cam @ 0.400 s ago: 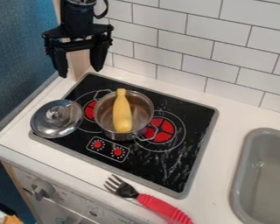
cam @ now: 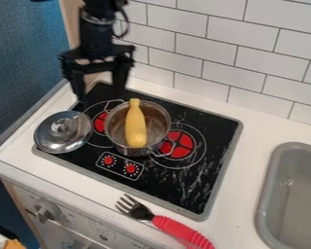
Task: Take the yellow banana out from the pot and put it on the bottom of the stove
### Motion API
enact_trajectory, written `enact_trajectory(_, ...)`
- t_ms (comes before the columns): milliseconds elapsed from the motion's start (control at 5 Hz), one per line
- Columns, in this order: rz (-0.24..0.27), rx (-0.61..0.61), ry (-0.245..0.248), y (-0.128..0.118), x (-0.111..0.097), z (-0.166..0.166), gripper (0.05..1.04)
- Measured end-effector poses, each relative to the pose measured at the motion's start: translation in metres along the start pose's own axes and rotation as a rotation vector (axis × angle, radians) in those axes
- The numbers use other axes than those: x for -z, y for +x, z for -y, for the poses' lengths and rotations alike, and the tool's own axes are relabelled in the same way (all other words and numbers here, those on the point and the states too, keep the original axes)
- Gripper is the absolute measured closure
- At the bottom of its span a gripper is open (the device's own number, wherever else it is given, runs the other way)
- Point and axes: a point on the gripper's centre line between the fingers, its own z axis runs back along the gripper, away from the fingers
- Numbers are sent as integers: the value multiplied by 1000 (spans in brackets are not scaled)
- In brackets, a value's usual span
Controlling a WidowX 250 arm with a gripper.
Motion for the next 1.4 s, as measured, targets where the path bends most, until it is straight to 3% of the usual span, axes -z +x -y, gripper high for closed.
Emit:
enact_trajectory(400,-5,168,-35,-27,25,28,84)
enact_trajectory(600,-16,163,-25,-28,38,31,84)
enact_trajectory(1200,-31,103,-123,-26,55,37,84)
enact_trajectory(1400,-46,44,-117,-25,60,35,113)
